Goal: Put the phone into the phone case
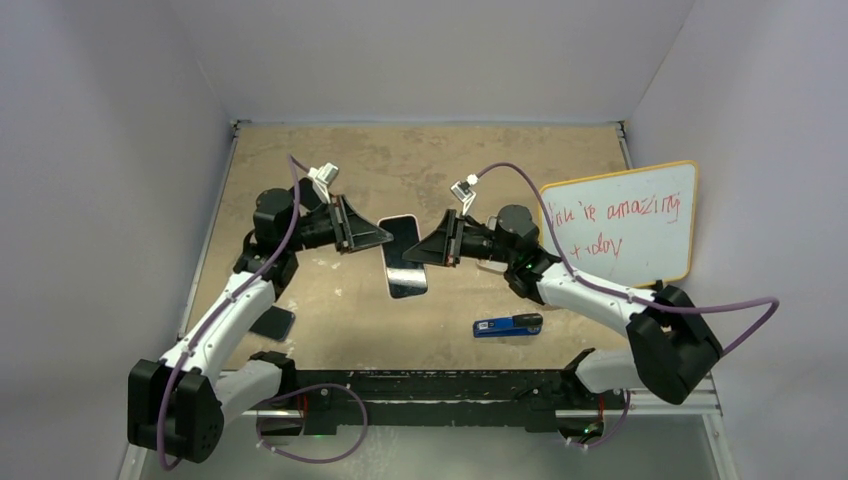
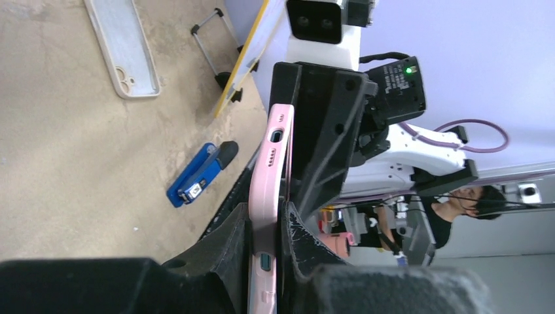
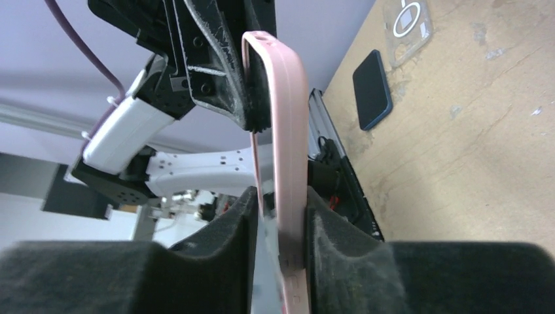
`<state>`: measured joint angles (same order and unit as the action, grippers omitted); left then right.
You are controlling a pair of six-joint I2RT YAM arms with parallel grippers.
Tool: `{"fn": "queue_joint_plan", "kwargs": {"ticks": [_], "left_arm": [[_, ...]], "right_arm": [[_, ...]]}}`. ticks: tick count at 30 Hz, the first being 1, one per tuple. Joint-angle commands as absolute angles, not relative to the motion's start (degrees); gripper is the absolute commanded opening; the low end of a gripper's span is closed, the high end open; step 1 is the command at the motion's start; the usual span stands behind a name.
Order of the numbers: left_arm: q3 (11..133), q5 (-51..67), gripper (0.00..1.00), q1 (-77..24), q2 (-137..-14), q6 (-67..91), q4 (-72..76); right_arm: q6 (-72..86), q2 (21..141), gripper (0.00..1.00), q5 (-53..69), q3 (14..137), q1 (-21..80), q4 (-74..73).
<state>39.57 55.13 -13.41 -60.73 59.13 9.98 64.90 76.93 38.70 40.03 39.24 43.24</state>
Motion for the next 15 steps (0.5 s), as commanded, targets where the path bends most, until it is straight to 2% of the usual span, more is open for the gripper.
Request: {"fn": "queue_joint_plan", "kwargs": {"ticks": [1, 3, 6, 9, 15], "left_arm": [[37.36, 52.33, 0.00, -13.62, -59.05, 62.51, 16.65], [36.34, 50.39, 0.00, -13.62, -58.65, 65.43, 21.00], [35.16, 47.93, 0.00, -13.62, -58.98, 69.05, 26.36], [34.29, 45.86, 0.00, -13.62, -59.74, 71.65, 31.01], [33.67, 43.40, 0.00, -13.62, -61.28, 73.98, 35.75]], "right_arm": [[65.14, 74.97, 0.41, 39.34, 41.31, 39.73, 47.24], [65.48, 74.17, 0.56, 38.49, 39.48, 39.88, 46.70], [67.36, 73.34, 0.68, 36.75, 36.28, 40.75, 47.55], [70.01, 72.82, 0.69, 34.41, 33.99, 41.79, 49.43], [74.71, 72.75, 0.65, 30.75, 32.03, 42.91, 50.90]]}}
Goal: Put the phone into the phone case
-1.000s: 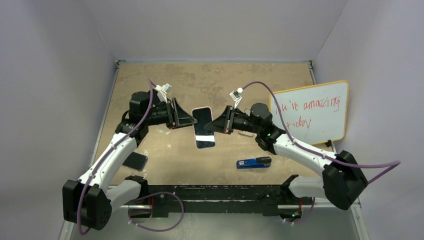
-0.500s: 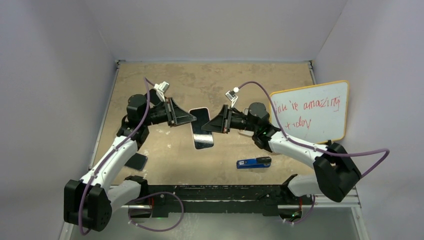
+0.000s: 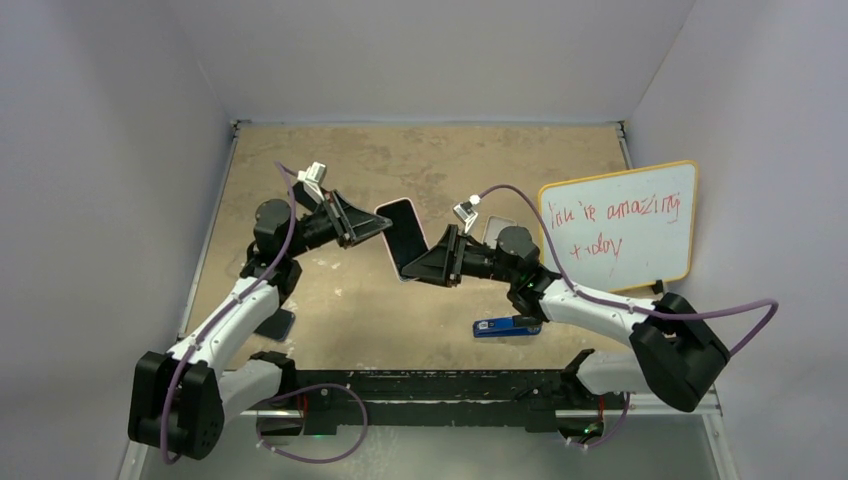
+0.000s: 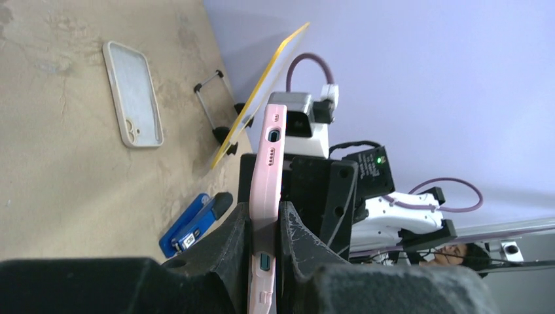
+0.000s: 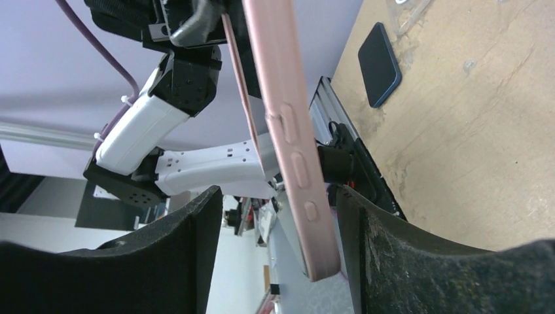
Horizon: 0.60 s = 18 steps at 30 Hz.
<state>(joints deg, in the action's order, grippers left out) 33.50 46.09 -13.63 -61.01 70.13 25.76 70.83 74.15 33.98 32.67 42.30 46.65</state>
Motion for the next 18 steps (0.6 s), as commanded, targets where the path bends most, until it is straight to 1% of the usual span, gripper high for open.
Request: {"fn": "queue_joint_plan", "kwargs": {"ticks": [1, 4, 6, 9, 11, 12, 15, 18], "left_arm": [[33.60, 43.07, 0.00, -13.62, -61.40, 74.06, 36.11], [33.34, 42.39, 0.00, -13.62, -61.52, 74.03, 36.51], [33.08, 42.37, 0.00, -13.62, -61.38, 73.86, 36.65], [32.47, 42.28, 0.00, -13.62, -60.73, 72.80, 35.79], [32.39, 41.92, 0.00, -13.62, -60.08, 71.03, 33.88], [32.47, 41.51, 0.00, -13.62, -59.71, 70.08, 32.00], [33.30, 40.52, 0.00, -13.62, -58.79, 66.53, 27.33], [35.24, 39.60, 0.00, -13.62, -58.38, 62.07, 21.56]], "right_arm": [[75.03, 72.84, 0.64, 30.54, 32.04, 42.98, 50.95], [75.50, 73.27, 0.58, 30.20, 32.21, 43.32, 51.15], [75.82, 73.30, 0.48, 29.50, 32.00, 43.36, 51.20], [76.40, 72.90, 0.24, 27.42, 31.16, 43.34, 51.56], [77.22, 72.86, 0.04, 25.88, 30.48, 43.33, 52.98], [77.89, 72.87, 0.00, 25.38, 29.98, 43.33, 54.13], [79.60, 73.21, 0.00, 24.48, 29.25, 43.32, 55.29], [78.88, 72.81, 0.00, 23.98, 29.82, 43.34, 51.54]]}}
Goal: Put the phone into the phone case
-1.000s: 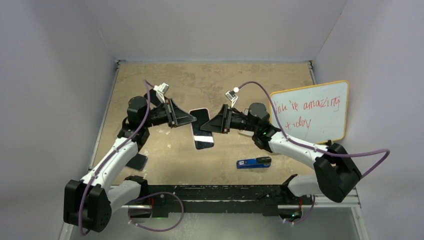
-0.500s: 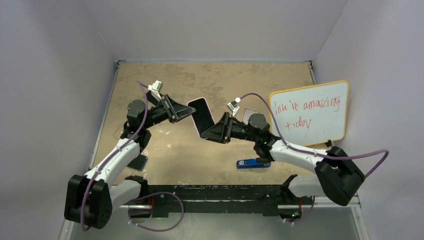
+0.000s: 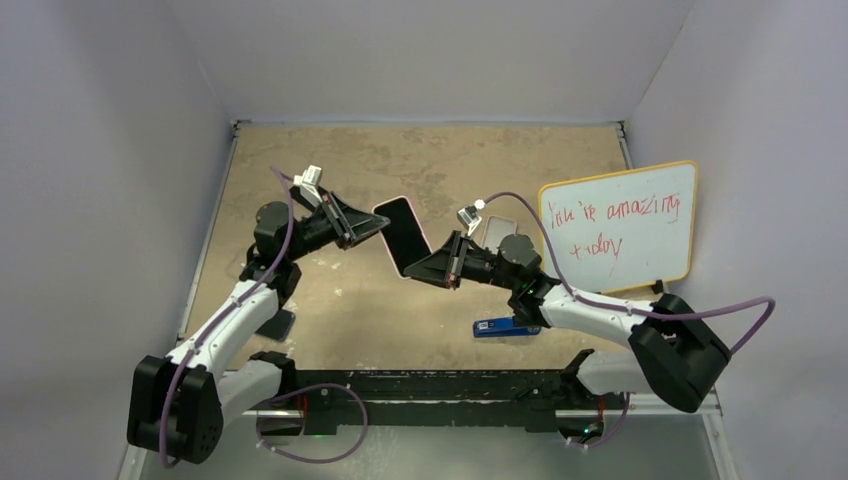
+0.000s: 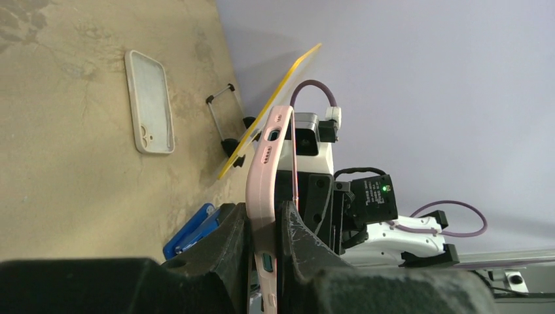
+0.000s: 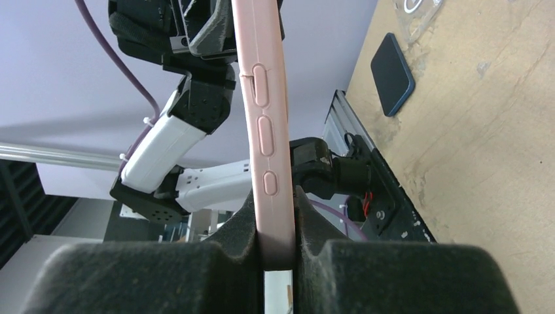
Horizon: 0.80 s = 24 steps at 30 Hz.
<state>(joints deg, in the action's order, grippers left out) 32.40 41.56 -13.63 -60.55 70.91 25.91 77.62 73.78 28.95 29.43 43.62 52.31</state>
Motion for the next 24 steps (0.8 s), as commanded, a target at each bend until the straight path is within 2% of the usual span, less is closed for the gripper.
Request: {"fn": "queue_joint_plan", "kwargs": {"ticks": [1, 2, 7, 16, 21, 24], "left_arm": [[35.46, 39.70, 0.00, -13.62, -58.36, 61.62, 21.07], [35.55, 39.91, 0.00, -13.62, -58.44, 61.86, 21.25], [36.37, 41.68, 0.00, -13.62, -59.40, 62.99, 20.77], [36.95, 44.18, 0.00, -13.47, -69.55, 52.59, 11.30], [40.82, 47.78, 0.00, -13.45, -81.95, 43.62, 7.44], [46.59, 44.95, 0.00, -13.45, -87.44, 36.54, 1.31]], "right_arm": [[78.32, 72.60, 0.00, 23.85, 30.09, 43.33, 50.21], [77.65, 72.25, 0.04, 23.62, 30.21, 43.34, 48.95], [73.24, 68.49, 0.46, 21.21, 30.63, 43.34, 40.24], [63.65, 59.46, 0.97, 14.90, 32.09, 43.35, 18.76], [57.92, 56.62, 0.99, 11.15, 35.35, 43.33, 8.58], [54.48, 54.89, 0.99, 8.97, 37.11, 43.35, 3.41]]}}
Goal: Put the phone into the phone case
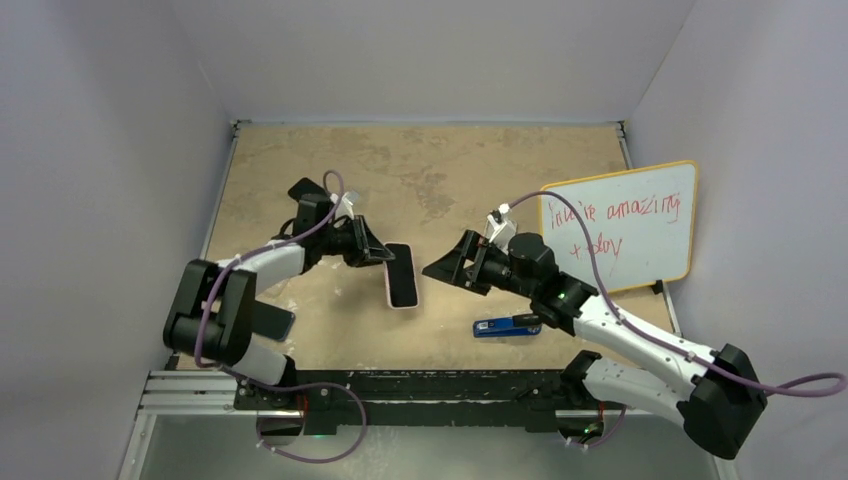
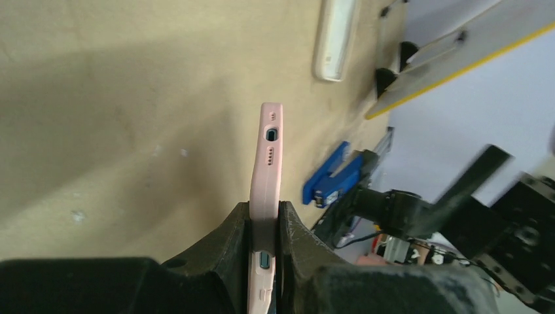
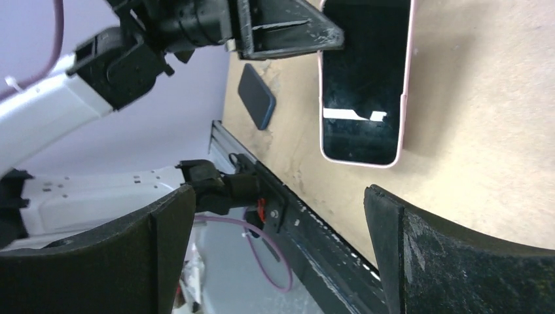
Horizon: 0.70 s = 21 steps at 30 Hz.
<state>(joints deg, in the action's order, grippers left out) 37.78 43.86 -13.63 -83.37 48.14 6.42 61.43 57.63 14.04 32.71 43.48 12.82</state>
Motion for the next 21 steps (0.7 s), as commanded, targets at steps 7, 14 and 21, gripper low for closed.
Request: {"fn": "queue_joint_plan", "kwargs": {"ticks": [7, 14, 21], "left_arm": [[61.21, 40.55, 0.00, -13.21, -100.99, 28.69, -5.40], [77.11, 36.14, 0.00, -12.17, -113.61, 24.87, -9.11], [85.43, 31.41, 0.28, -12.04, -119.92, 20.84, -17.32]], "right_arm": [[50.08, 52.37, 0.99, 6.34, 38.47, 43.33, -1.85], [48.07, 51.13, 0.99, 4.29, 39.54, 43.37, -6.49], [46.61, 50.23, 0.99, 0.88, 41.19, 43.33, -11.90]]}}
